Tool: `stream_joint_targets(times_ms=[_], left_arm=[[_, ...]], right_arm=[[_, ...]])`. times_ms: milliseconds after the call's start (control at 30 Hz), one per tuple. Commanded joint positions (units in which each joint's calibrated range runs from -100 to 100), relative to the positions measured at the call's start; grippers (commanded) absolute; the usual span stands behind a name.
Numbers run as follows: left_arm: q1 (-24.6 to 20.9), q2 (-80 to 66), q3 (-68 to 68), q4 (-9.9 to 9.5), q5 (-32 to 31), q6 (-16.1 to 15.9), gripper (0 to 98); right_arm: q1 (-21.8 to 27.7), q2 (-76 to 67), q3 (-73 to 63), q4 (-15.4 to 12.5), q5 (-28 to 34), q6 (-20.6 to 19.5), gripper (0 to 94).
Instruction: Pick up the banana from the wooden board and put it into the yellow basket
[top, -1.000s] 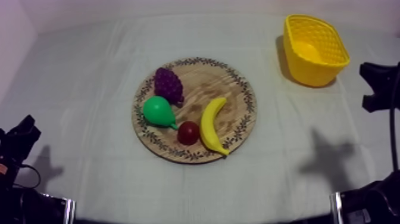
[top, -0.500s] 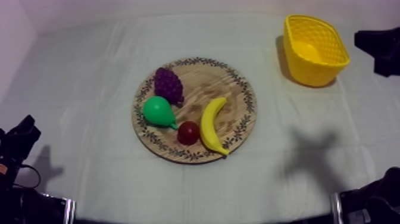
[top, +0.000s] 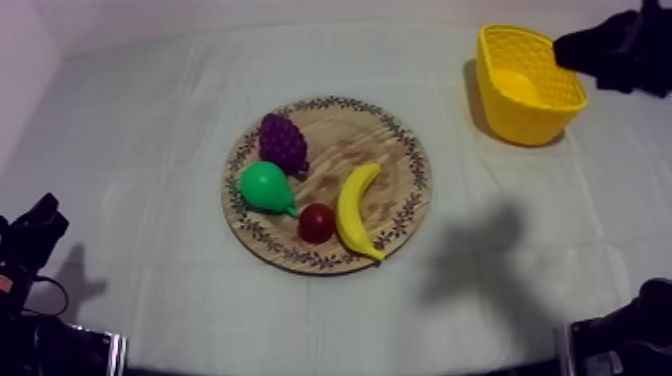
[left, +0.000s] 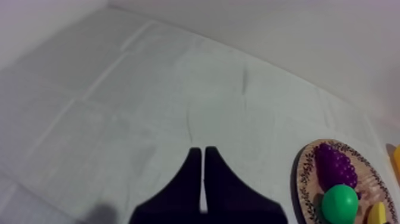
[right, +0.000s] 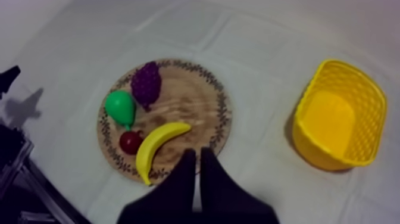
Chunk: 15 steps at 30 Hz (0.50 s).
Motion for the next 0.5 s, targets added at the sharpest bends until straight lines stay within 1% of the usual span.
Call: stream_joint_targets(times_ms=[0,100,267,467], left_arm=[[0.0,0.0,0.0,0.03,0.0,0.0,0.1],[0.0,0.0,0.0,0.03,0.0,0.0,0.1],[0.0,0.0,0.0,0.03,0.0,0.0,0.1],[0.0,0.0,0.0,0.03,0.0,0.0,0.1]], right_arm=[[-3.2,2.5,-0.9,0.6,2.3,-2.4,0.6],[-6.2,5.6,-2.4,1.5,5.3,-5.0,0.6],[-10.1,10.6,-6.1,2.1,9.8,-8.7,0.6],[-13.9,15.5,-10.0,2.7,13.0,-12.3,0.4]])
